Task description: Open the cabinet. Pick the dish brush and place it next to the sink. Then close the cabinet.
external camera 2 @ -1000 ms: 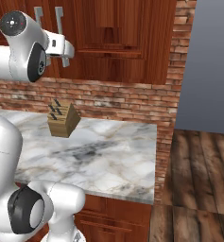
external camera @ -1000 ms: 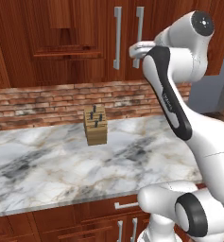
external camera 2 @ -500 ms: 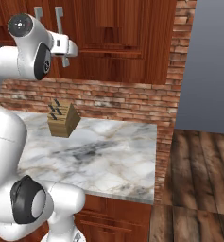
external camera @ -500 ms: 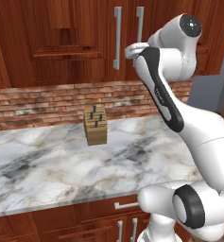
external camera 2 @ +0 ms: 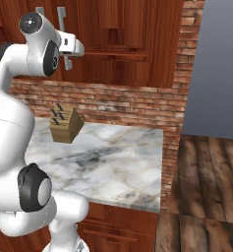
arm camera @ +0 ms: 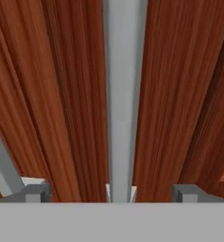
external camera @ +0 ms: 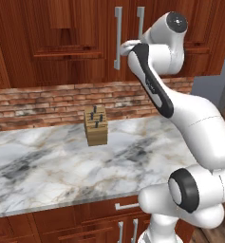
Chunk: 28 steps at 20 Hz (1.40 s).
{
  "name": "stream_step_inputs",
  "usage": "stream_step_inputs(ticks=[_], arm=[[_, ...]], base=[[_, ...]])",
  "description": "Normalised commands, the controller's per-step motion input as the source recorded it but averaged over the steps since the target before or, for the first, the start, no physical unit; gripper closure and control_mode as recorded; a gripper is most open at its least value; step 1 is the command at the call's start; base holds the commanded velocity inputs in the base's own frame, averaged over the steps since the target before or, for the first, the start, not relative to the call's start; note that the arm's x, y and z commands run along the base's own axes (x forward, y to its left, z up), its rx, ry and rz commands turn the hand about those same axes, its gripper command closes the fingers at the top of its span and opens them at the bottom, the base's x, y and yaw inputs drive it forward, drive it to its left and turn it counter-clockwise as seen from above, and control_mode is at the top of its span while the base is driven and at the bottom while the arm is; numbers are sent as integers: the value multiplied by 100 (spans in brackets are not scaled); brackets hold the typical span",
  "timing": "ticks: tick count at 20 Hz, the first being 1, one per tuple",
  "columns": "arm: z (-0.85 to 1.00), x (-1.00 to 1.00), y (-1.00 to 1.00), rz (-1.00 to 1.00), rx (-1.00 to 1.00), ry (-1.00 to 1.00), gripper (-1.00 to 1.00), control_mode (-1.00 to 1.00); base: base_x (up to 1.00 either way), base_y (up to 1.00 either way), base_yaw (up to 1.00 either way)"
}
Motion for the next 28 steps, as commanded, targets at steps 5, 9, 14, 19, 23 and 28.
stream_step_inputs(ticks=[5,9,14,19,23,28], arm=[[-2,14,0,-3,0,0,-100,-100],[0,0,0,-4,0,0,-100,-100],[0,5,0,-3,0,0,-100,-100],[-13,26,-6,-2,0,0,-100,-100],[-32,52,-11,0,0,0,-100,-100],[-32,40,-1,0,0,-2,-100,-100]], base=[[0,0,0],[0,0,0],[0,0,0],[0,0,0],[0,0,0],[0,0,0]])
